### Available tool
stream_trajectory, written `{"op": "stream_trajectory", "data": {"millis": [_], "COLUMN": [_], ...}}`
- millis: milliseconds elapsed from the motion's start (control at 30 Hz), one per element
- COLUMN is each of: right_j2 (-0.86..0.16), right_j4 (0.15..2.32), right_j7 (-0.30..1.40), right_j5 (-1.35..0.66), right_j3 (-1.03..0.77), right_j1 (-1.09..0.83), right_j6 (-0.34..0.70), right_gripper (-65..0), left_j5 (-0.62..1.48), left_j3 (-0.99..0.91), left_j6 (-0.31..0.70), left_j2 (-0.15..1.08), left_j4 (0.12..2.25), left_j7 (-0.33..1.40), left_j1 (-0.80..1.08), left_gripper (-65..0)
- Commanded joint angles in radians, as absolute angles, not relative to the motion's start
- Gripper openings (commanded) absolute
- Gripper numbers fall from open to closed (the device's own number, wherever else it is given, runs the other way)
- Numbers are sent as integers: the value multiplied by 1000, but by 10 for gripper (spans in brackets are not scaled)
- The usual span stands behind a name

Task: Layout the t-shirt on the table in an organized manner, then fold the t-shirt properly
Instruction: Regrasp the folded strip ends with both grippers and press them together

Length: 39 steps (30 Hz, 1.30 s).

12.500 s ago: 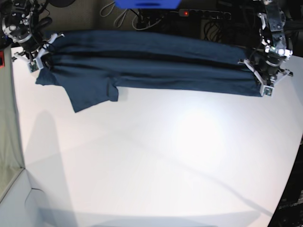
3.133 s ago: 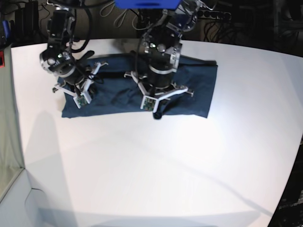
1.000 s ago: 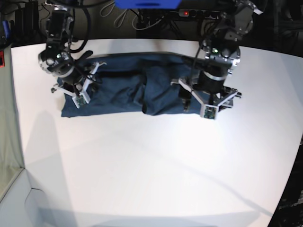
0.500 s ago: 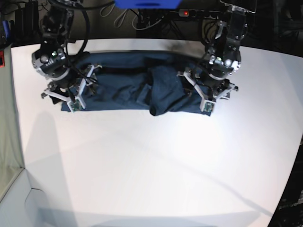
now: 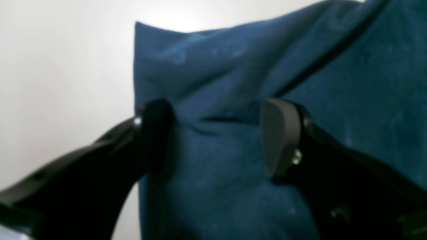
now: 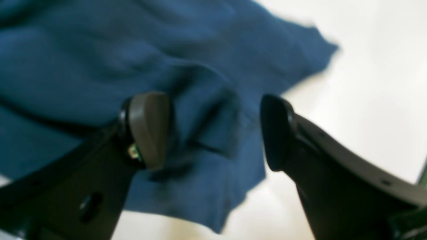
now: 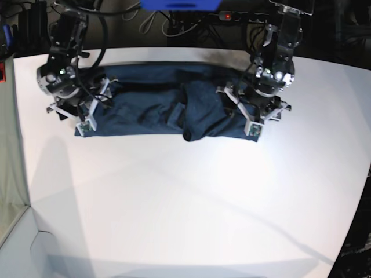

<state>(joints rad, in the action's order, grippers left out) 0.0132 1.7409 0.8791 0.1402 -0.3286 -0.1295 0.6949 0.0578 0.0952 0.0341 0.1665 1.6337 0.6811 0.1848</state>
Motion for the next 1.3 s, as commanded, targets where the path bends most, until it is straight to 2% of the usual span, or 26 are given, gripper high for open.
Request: {"op": "stream_trajectory", "data": {"millis": [0, 300, 533, 833, 933, 1133, 1167, 1267], "right_j2": [7, 4, 1, 5, 5, 4, 2, -13], "right_j4": [1739, 1672, 1511, 1503, 1501, 1435, 1417, 1389], "right_j7": [862, 860, 858, 857, 857, 857, 857, 857], "right_j5": [130, 130, 130, 128, 128, 130, 130, 130], "right_j3": [-344, -401, -400, -400, -400, -398, -398, -398], "right_j1": [-108, -87, -48, -33, -33, -19, -15, -10], "right_j6": [698, 698, 698, 698, 698, 698, 698, 698], "right_gripper": [-216, -216, -216, -232, -319, -623, -650, -650], "left_j5": [62, 64, 64, 64, 64, 65, 65, 65], "left_j3": [94, 99, 101, 96, 94, 90, 90, 90], "left_j6": [41, 41, 41, 41, 41, 36, 36, 33], "left_j2": [168, 165, 165, 165, 165, 163, 163, 163], "left_j4": [1652, 1652, 1652, 1653, 1653, 1670, 1682, 1725], "left_j7": [677, 679, 679, 680, 679, 679, 679, 682], "left_j1": [179, 196, 199, 197, 196, 188, 183, 176], "left_gripper": [-234, -234, -234, -234, -234, -234, -234, -234]}}
